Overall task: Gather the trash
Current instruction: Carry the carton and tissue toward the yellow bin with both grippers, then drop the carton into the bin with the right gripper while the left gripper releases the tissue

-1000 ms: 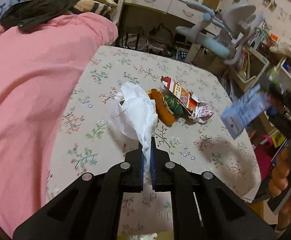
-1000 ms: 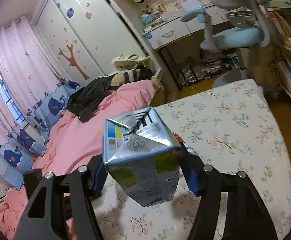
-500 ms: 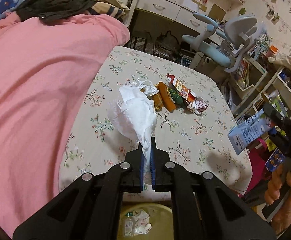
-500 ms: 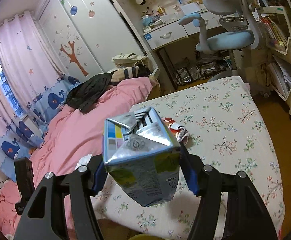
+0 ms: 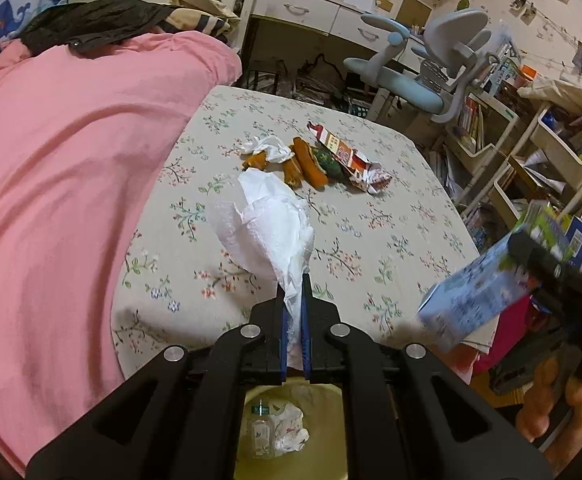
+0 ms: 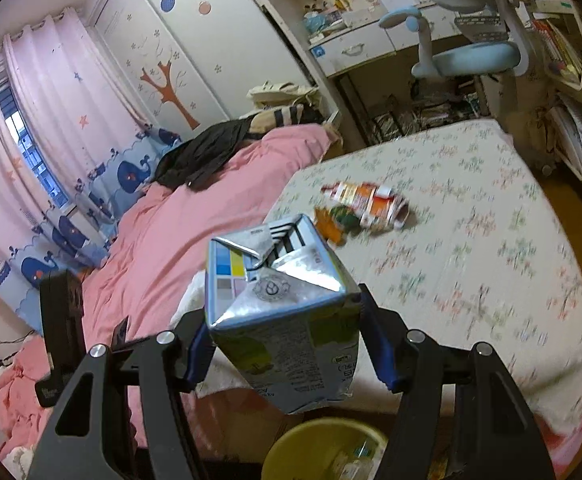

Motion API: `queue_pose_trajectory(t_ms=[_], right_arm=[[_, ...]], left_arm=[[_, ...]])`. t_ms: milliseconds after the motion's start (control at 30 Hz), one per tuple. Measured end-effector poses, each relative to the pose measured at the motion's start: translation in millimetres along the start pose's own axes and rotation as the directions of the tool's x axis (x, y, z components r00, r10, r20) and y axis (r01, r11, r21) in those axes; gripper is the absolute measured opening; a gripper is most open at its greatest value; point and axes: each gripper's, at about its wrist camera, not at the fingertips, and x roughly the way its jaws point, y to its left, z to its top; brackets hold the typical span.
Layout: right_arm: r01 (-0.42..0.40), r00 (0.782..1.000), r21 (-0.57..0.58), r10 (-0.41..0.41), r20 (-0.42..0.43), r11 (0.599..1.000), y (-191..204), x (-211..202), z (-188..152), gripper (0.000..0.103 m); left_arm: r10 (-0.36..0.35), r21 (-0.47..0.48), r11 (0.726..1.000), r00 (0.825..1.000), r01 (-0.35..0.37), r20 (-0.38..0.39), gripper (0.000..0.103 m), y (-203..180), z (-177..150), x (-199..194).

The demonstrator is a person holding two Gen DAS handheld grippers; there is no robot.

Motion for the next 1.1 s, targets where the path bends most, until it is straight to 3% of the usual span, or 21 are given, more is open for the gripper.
queue_pose_trajectory(t_ms=[333,700,1100], right_arm=[[-0.019,0.994,-0.039,0.015,-0.108,0.999,23.2,10.4,-49.4,0.062],[-0.014,0.984,-0.051,0.005,-0.179,0.999,31.7,15.6,-80.0,0.062],[0.027,0.953,-0.019,-0.032,-0.302,0.999,21.2,30.6,-120.1,0.062]], left_arm=[[-0.011,0.030,0.999,1.000,0.012,-0.009,0.006,-10.3,-16.6,-7.9],[-0.021,0.046,0.999,0.999,0.023,-0.030,0.006,-19.1,-38.5,-11.5],[-0.013,0.062,0.998,0.997,0.018,-0.075,0.006,-27.7,-61.7,-9.2]])
